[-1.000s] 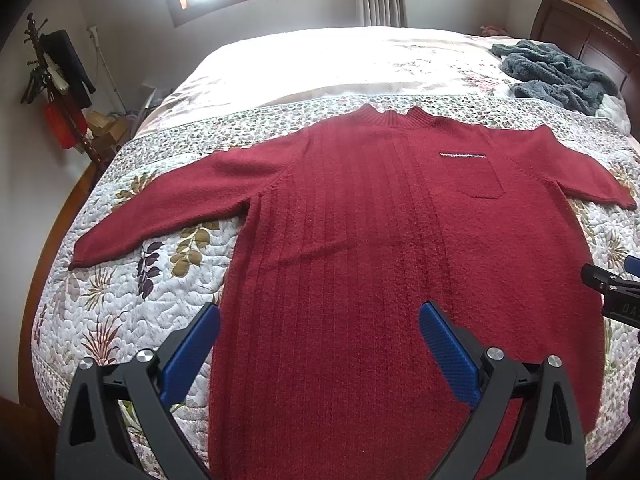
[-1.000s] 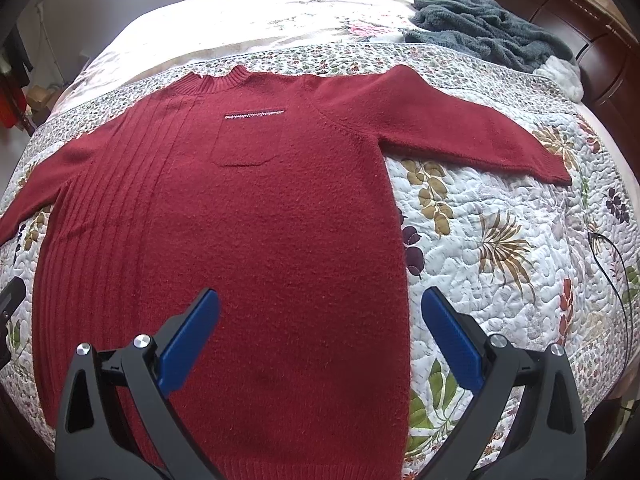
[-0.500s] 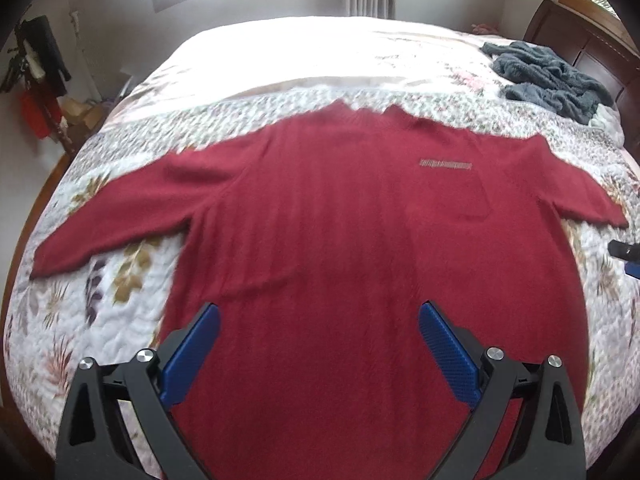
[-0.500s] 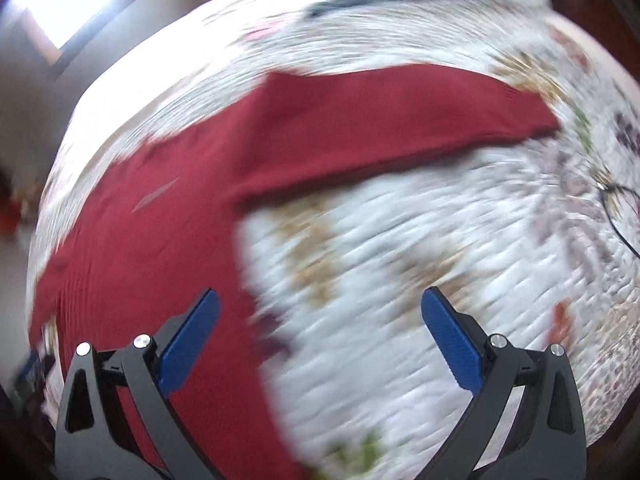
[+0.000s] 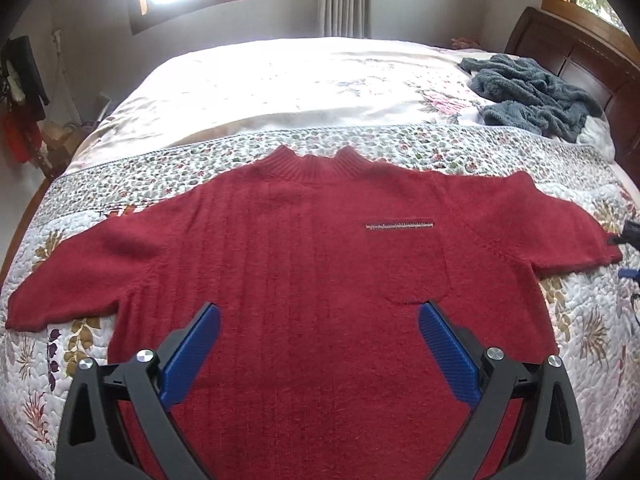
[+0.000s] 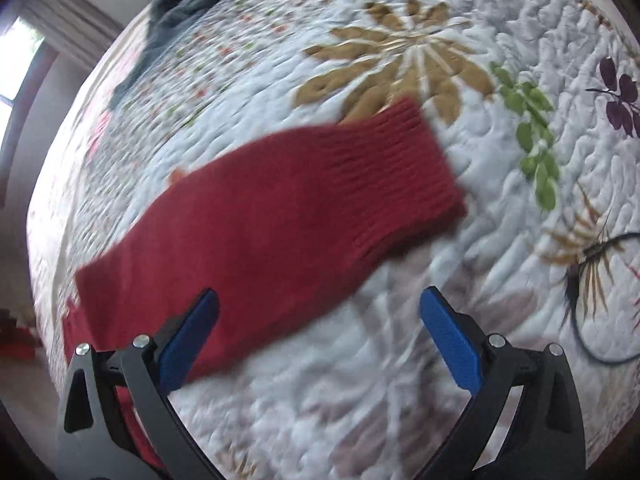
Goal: Fold small clothes
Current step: 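Grasp the red sweater's sleeve cuff with the right tool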
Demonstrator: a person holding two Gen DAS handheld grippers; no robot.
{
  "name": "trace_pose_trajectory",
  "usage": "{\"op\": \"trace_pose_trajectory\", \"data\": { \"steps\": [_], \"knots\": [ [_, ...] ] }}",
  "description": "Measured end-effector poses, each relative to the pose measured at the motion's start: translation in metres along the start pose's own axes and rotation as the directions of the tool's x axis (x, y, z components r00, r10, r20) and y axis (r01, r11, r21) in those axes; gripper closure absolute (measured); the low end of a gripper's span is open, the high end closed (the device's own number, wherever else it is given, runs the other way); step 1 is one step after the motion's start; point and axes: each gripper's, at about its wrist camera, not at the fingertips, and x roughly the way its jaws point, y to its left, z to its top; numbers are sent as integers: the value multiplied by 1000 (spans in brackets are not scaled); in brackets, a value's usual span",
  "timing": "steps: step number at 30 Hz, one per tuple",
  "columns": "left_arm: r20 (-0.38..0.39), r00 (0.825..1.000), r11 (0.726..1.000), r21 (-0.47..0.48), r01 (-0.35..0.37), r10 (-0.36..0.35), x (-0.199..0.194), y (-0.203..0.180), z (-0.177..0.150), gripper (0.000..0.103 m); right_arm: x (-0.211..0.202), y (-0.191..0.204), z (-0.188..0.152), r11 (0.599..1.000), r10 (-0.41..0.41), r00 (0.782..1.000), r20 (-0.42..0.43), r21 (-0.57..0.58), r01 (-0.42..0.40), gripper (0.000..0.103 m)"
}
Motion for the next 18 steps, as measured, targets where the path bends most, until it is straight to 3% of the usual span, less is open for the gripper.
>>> {"op": "trace_pose_trajectory", "data": {
  "steps": [7, 9, 10, 13, 15, 18],
  "knots": [
    [-6, 999, 998, 34, -48, 48, 5, 3, -8, 4, 15, -14, 18, 997, 6, 1000, 12, 74, -7, 9],
    [-3, 998, 998, 32, -57, 57, 4, 6, -10, 4, 10, -18, 23, 995, -14, 998, 57, 102, 8, 26],
    [-2, 998, 997, 31, -65, 65, 3, 8, -11, 4, 9, -21, 24, 993, -24, 998, 65, 118, 17, 30],
    [-1, 997, 997, 28, -72, 72, 1, 10, -15, 4, 8, -29, 29, 987, -48, 997, 65, 156, 38, 58],
    [-4, 998, 997, 25, -69, 69, 1, 12, -17, 4, -2, -37, 29, 988, -31, 995, 93, 151, 17, 91],
    [-10, 998, 998, 25, -65, 65, 0, 13, -19, 4, -22, -52, 25, 988, 47, 989, 140, 139, -67, 93]
  ]
}}
